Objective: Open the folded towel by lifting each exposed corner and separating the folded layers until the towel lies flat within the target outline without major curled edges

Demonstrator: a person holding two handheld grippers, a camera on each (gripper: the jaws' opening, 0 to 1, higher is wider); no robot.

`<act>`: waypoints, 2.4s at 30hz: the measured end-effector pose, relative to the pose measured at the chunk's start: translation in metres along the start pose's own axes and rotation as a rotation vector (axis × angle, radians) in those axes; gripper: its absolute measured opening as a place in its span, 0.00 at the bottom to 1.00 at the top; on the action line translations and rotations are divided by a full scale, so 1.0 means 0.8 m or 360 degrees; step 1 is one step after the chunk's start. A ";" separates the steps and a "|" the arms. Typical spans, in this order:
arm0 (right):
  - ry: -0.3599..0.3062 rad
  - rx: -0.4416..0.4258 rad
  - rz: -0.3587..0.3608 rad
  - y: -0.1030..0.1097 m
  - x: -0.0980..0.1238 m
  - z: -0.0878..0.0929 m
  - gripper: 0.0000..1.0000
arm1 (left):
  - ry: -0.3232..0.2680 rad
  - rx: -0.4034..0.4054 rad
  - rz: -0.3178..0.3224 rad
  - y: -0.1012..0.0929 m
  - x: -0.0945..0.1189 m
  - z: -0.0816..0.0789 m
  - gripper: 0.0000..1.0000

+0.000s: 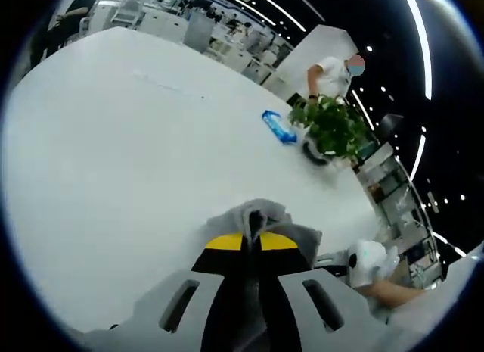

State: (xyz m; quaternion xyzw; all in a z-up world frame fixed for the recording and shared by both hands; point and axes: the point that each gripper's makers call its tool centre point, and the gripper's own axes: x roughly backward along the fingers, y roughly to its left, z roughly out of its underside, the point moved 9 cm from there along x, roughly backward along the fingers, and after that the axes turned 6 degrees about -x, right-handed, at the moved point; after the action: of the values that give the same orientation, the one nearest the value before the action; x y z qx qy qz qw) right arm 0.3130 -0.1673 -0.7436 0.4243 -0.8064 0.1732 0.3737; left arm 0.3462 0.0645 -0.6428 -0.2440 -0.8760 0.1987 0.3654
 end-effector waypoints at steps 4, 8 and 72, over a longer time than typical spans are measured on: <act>0.0004 -0.0054 0.0003 -0.002 0.001 0.001 0.00 | 0.0023 -0.0029 -0.0019 0.007 0.002 -0.004 0.03; 0.0012 -0.0064 0.0027 -0.005 0.003 0.003 0.00 | 0.0065 -0.0082 -0.0047 0.012 0.004 -0.004 0.03; 0.0064 -0.0070 0.0161 -0.016 0.012 0.011 0.00 | 0.0295 -0.0192 -0.0399 0.125 -0.035 0.065 0.05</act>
State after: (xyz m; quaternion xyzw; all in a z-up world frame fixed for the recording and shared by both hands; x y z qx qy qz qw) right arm 0.3156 -0.1853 -0.7429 0.3709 -0.8229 0.1825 0.3898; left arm 0.3533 0.1202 -0.7445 -0.1717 -0.8725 0.0751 0.4513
